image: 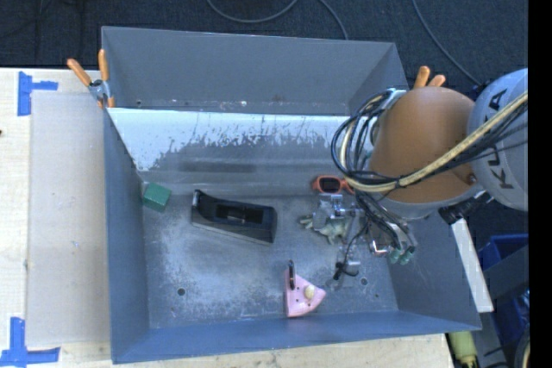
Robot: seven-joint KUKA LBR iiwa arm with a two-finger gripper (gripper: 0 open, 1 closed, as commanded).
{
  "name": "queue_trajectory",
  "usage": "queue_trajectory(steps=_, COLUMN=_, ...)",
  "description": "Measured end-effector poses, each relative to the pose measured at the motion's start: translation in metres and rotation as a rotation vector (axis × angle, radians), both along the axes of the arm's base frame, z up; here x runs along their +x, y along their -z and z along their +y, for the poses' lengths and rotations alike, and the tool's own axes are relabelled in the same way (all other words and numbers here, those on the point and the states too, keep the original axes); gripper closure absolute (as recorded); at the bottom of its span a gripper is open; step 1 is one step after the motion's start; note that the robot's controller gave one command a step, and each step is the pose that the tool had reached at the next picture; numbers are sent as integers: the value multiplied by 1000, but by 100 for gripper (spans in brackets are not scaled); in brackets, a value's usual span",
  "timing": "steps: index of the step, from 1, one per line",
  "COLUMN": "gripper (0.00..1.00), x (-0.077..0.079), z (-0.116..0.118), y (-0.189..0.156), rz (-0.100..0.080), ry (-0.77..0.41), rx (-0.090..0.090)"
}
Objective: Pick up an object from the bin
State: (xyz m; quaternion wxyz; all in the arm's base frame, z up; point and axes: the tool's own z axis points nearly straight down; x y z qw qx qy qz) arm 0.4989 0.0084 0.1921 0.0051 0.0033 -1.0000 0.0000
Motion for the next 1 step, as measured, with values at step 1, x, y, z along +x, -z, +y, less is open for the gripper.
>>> queue_trajectory(steps=1, gripper=0, x=2, z=0, y=-4, rz=-8, ry=0, rx=0)
